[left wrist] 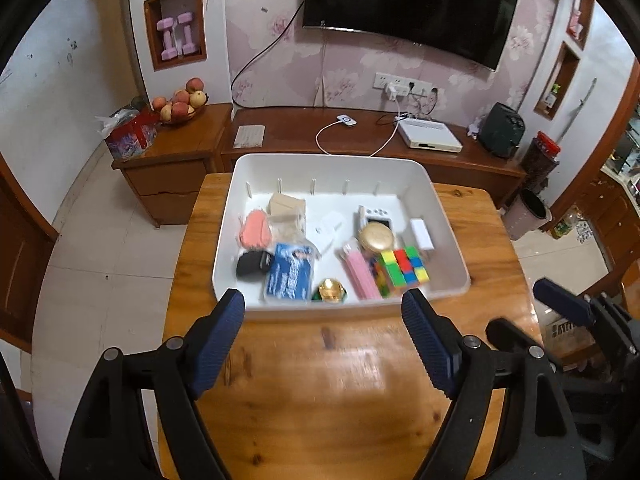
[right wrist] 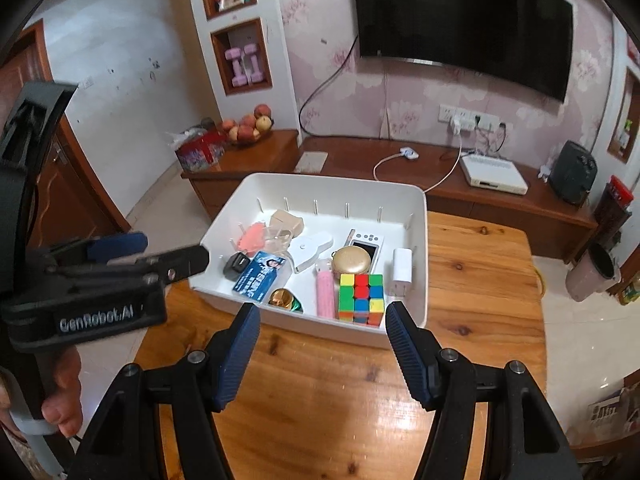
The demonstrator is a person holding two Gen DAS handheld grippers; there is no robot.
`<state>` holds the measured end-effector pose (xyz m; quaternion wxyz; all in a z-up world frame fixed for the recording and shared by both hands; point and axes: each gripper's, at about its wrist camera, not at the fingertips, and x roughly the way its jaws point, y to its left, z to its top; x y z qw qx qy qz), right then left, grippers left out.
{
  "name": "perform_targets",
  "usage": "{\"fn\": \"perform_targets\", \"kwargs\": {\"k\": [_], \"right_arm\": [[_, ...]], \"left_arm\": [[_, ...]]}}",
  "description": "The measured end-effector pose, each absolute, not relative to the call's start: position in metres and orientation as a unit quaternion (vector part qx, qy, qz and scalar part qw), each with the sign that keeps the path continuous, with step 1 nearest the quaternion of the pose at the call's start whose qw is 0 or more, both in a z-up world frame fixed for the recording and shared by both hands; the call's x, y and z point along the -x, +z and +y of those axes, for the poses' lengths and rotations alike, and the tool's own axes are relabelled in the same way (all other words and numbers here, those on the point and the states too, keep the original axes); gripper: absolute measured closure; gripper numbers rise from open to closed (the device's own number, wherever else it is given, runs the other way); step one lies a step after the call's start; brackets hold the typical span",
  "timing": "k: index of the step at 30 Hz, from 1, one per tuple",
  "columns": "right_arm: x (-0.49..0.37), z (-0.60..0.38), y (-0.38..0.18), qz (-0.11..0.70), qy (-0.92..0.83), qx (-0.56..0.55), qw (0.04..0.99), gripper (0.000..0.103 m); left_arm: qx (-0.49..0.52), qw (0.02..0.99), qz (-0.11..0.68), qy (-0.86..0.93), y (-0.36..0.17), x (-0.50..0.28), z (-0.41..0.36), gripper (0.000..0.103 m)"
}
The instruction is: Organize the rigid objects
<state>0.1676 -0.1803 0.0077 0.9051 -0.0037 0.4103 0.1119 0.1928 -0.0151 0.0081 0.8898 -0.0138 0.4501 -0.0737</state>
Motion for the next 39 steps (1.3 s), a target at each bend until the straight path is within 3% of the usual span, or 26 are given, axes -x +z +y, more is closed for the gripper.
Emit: {"fn": "perform_targets", "kwargs": {"k": [3, 7, 23, 27, 39], "right_arm": [[-0.138, -0.182, 0.015, 0.394, 0.108, 0.003, 0.913, 0.036], [-0.099, -0.183, 0.019, 0.374, 0.103, 0.009, 0.922, 0.026], [0.005, -0.196, 0.017, 0.383, 0.102, -0.029, 0.918, 0.026], [0.021, -0.199, 0.017, 0.386, 0.095, -0.039, 0.917, 0.022], [0.050, -0.201, 0.018, 0.368, 0.064, -0.028, 0.927, 0.022]], "left_arm": [[0.016, 0.892, 0.445, -0.074, 0.009, -0.162, -0.015, 0.020], [0.024, 0.895, 0.440, -0.067, 0.009, -0.128, -0.013, 0.020], [0.021, 0.903, 0.425, -0.060, 0.019, -0.035, -0.016, 0.020], [0.018, 0.906, 0.420, -0.061, 0.024, -0.021, -0.018, 0.013], [0.027, 0.913, 0.403, -0.059, 0.024, 0.005, -0.025, 0.007]]}}
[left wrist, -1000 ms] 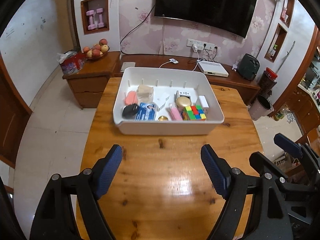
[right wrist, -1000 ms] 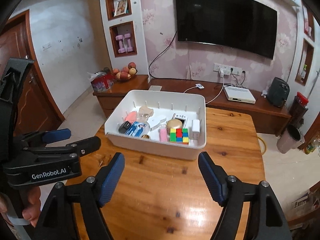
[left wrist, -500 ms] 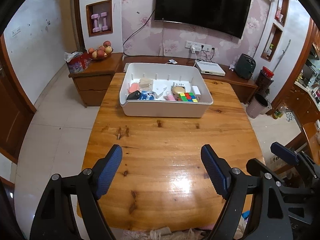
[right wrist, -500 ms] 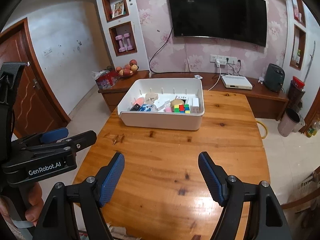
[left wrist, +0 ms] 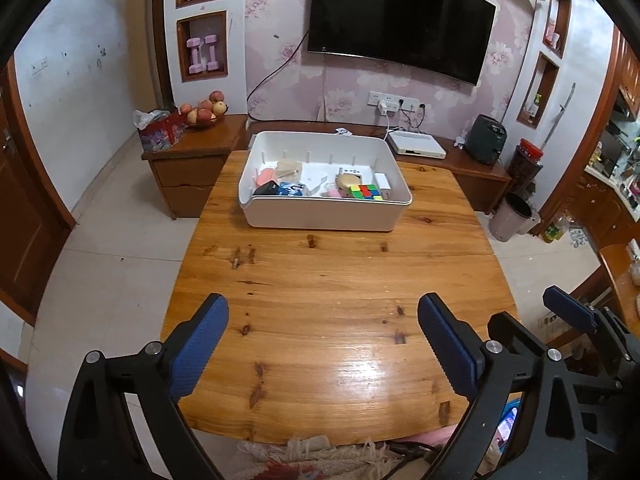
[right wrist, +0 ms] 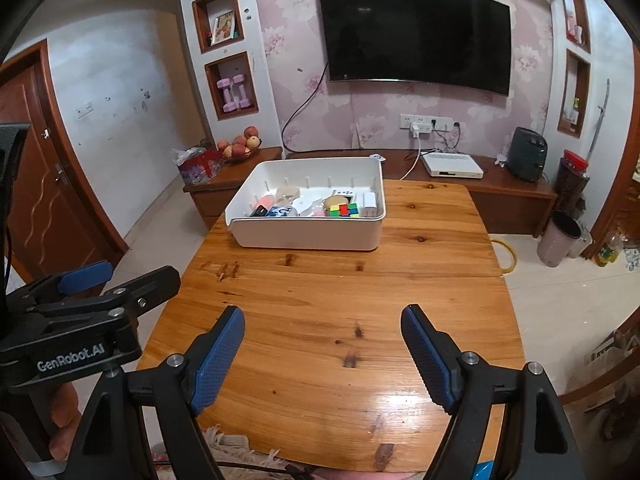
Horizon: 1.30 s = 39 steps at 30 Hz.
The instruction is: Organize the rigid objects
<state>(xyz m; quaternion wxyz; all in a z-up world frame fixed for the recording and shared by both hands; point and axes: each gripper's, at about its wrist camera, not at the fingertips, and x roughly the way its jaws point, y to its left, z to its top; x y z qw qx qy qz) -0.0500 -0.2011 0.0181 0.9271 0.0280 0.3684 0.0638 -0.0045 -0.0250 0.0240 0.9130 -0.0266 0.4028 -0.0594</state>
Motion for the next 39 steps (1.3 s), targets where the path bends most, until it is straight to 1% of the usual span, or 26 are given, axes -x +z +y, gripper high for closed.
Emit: {"fn": "perform_targets", "kwargs": {"k": [17, 39], "right_arm": [[0.051, -0.200, 0.020, 0.366, 0.044, -0.011, 0.930, 0.022], [0.041, -0.203, 0.015, 0.381, 0.035, -0.008, 0.924, 0.022]], "left_arm": [[0.020, 0.918, 0.393, -0.037, 0.024, 0.009, -0.024, 0.007], [0.013, 0.913, 0.406, -0.032, 0.016, -0.001, -0.026, 0.007]]}}
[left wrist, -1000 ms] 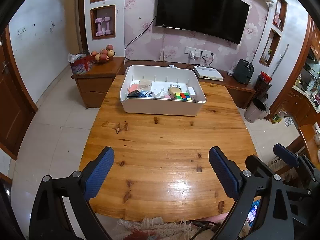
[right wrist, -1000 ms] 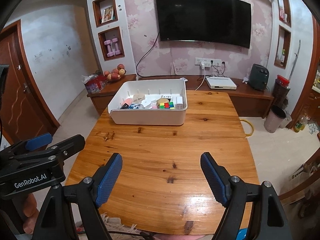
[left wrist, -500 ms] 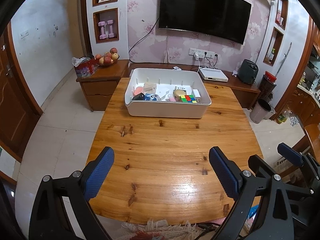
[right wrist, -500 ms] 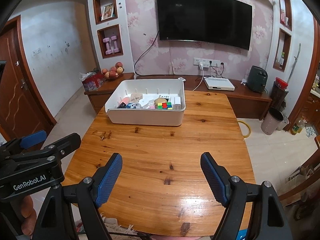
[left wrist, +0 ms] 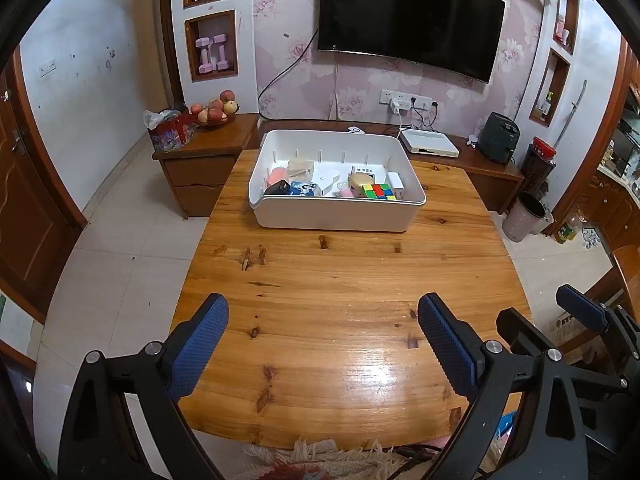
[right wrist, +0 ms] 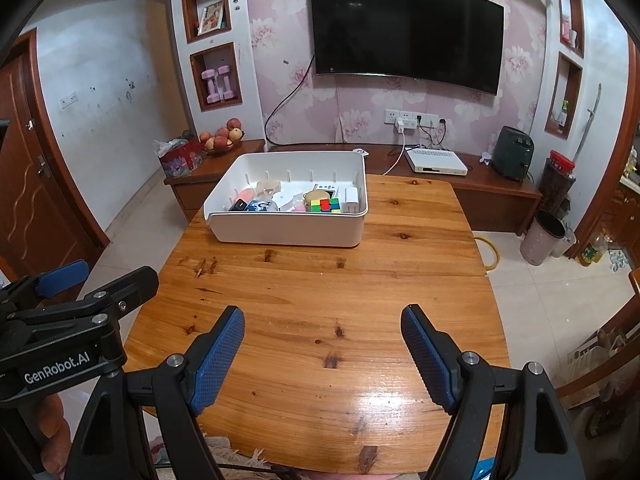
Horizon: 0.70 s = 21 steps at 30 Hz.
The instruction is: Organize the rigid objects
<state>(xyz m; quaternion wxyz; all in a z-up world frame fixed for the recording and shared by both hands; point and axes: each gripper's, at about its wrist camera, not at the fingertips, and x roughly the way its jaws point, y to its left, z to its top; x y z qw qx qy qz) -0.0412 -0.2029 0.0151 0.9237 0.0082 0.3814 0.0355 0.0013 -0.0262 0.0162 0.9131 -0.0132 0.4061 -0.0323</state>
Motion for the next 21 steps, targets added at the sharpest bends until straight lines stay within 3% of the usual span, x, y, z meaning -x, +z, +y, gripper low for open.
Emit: {"fn": "perform_targets", "kwargs": {"k": [21], "right_arm": [[0.033, -0.203, 0.003, 0.396, 0.039, -0.013, 0.917, 0.022]], "left_arm": [[0.009, 0.911, 0.411, -0.032, 0.005, -0.003, -0.026, 0.007]]}}
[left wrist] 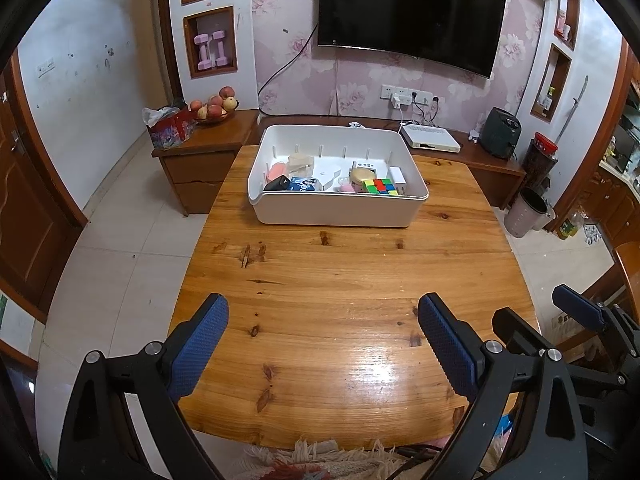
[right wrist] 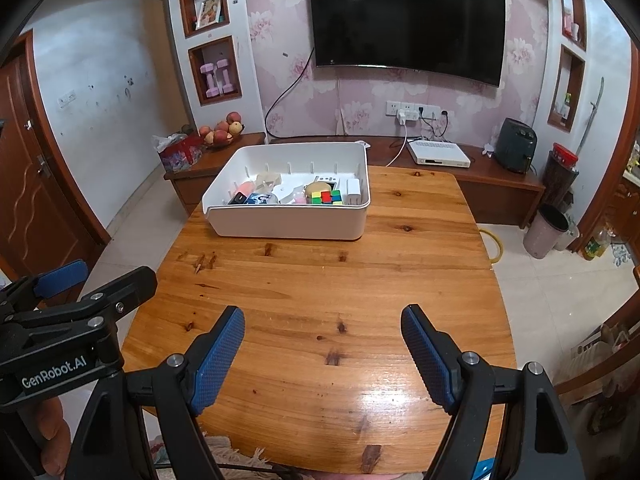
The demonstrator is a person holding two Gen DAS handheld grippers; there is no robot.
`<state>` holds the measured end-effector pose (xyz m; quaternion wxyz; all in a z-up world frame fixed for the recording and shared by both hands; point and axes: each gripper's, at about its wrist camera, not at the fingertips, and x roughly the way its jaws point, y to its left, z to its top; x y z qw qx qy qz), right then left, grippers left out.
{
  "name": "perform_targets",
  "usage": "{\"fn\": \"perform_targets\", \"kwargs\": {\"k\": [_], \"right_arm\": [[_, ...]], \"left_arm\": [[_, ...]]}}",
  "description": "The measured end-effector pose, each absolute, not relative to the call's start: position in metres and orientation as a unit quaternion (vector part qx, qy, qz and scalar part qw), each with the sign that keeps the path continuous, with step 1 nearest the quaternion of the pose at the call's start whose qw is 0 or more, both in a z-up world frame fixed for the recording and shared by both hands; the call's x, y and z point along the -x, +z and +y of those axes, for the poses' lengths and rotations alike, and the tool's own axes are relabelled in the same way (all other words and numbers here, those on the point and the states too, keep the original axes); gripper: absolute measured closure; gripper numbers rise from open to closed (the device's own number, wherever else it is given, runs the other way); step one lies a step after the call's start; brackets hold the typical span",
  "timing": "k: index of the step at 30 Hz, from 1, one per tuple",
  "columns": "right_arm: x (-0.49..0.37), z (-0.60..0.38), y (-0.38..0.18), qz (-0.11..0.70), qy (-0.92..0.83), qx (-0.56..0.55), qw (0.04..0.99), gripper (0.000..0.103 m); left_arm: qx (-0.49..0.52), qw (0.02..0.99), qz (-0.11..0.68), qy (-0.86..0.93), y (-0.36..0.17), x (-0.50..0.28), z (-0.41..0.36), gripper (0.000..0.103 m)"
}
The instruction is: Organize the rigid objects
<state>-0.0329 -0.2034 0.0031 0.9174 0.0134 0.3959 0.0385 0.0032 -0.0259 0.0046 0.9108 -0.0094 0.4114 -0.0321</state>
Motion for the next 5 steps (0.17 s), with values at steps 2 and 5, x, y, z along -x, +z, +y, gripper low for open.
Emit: {"fn": "perform_targets", "kwargs": {"k": [2, 5], "right_arm": [[0.0327, -0.2036, 0.0024, 0.397, 0.039, -0.014, 0.917, 0.022], [0.0325, -0.2039, 0.0026, 0.397, 0.039, -0.014, 0.917, 0.022]], "left_arm": [[0.010, 0.911, 0.412, -0.032, 0.0037, -0.0027, -0.0257, 0.007], [0.010, 0.911, 0.412, -0.032, 0.0048, -0.0036, -0.0264, 0.007]]}}
